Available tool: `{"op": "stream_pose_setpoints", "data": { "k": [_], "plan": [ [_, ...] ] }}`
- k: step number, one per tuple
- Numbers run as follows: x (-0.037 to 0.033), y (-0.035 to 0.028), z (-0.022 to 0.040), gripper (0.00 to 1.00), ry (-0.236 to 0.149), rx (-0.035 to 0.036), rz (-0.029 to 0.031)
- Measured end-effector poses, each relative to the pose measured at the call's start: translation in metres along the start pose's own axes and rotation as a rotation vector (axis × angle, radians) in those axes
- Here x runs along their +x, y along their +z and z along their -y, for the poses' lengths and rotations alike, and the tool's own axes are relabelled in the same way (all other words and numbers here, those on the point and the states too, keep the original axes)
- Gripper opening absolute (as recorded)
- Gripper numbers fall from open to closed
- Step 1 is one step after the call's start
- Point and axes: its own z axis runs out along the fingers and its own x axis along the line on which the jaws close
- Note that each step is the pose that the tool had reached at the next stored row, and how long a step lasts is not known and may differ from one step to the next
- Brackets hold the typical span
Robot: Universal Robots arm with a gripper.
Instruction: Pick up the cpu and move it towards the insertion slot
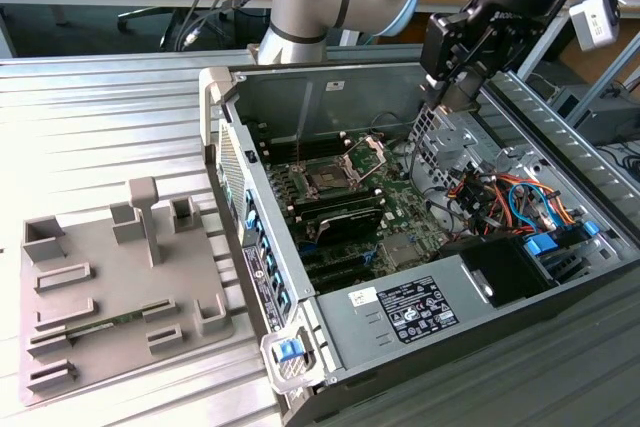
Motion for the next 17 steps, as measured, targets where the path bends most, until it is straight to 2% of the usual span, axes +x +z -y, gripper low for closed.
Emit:
{"op": "stream_pose_setpoints", "data": {
  "k": [6,17],
  "plan": [
    [-0.0038,0.0003,-0.0002,0.55,0.0,0.0,0.0],
    [-0.0056,0.0004,-0.0003,0.55,0.0,0.0001,0.0]
  ]
}}
